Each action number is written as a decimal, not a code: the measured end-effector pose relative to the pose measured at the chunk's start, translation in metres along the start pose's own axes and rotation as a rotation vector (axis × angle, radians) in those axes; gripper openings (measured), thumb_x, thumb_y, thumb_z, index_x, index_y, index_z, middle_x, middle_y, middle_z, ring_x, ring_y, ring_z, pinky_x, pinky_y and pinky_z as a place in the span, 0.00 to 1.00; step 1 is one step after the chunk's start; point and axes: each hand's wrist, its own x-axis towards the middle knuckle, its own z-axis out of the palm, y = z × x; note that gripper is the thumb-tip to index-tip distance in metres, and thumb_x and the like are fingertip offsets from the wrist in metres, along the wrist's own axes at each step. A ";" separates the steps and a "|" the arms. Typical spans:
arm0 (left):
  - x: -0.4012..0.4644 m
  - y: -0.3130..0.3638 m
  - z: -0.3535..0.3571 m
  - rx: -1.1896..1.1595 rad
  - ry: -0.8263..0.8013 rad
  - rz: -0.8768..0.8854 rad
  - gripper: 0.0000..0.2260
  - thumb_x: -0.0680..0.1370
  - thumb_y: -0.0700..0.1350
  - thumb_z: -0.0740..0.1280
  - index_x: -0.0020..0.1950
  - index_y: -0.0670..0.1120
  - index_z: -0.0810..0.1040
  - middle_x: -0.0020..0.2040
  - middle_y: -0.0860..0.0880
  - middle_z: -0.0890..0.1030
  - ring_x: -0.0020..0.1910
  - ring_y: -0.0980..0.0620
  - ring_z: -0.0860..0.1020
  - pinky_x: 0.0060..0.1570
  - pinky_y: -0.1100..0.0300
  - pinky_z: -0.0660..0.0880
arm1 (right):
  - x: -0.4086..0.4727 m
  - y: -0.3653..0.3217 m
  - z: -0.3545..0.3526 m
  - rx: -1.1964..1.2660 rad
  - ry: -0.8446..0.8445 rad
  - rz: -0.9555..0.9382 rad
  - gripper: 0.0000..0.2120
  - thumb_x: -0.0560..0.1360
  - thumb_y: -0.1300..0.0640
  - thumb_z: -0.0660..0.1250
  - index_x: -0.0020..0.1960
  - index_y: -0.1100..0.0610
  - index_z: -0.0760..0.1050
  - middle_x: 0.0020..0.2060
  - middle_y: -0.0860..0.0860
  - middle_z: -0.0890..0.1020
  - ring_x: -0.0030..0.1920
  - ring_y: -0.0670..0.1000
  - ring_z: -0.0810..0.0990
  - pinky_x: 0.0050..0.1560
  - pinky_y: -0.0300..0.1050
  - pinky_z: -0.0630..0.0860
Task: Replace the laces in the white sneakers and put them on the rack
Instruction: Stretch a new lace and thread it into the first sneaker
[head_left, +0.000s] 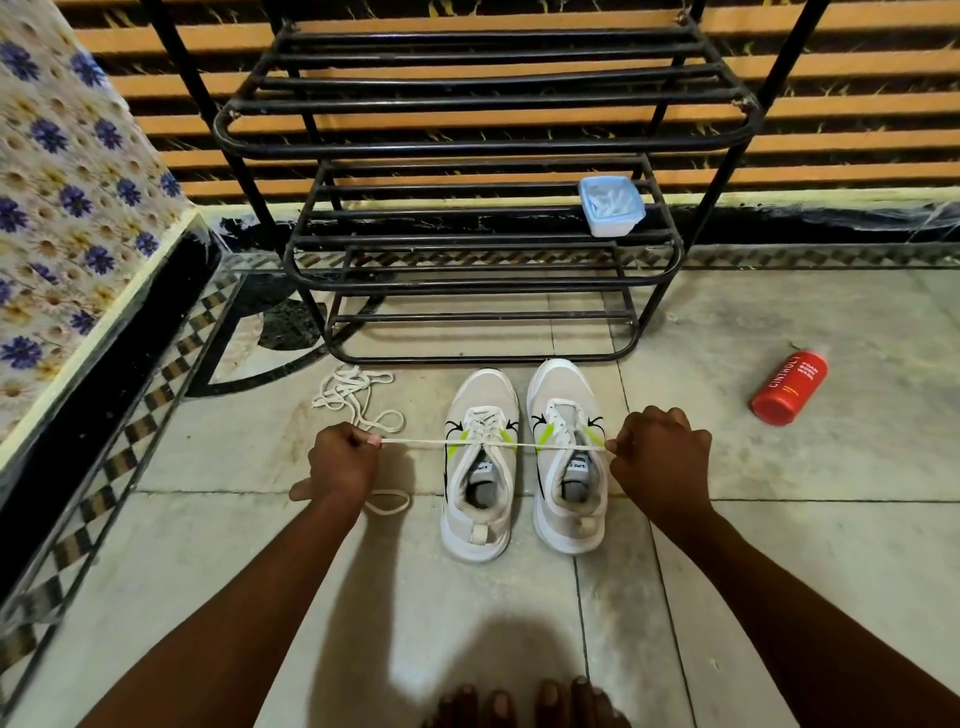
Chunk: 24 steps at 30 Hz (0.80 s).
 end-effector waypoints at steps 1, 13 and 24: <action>0.000 0.000 0.000 0.003 0.001 -0.004 0.06 0.77 0.40 0.73 0.40 0.46 0.83 0.38 0.48 0.83 0.49 0.42 0.82 0.58 0.48 0.77 | 0.000 0.000 0.001 -0.004 0.000 -0.008 0.05 0.72 0.53 0.73 0.41 0.53 0.79 0.42 0.49 0.79 0.52 0.57 0.76 0.46 0.49 0.62; 0.000 -0.006 0.002 0.016 0.013 -0.002 0.07 0.77 0.41 0.74 0.39 0.46 0.83 0.37 0.52 0.81 0.50 0.43 0.81 0.60 0.49 0.74 | 0.001 0.003 0.004 0.038 -0.015 -0.012 0.04 0.71 0.55 0.73 0.41 0.54 0.79 0.42 0.51 0.80 0.51 0.58 0.76 0.48 0.52 0.67; 0.001 -0.006 0.001 0.023 0.007 -0.005 0.11 0.76 0.42 0.75 0.34 0.48 0.81 0.35 0.53 0.82 0.49 0.43 0.82 0.62 0.43 0.74 | 0.001 0.003 0.002 0.056 -0.025 -0.020 0.04 0.72 0.56 0.73 0.41 0.53 0.78 0.43 0.50 0.80 0.52 0.57 0.76 0.49 0.52 0.68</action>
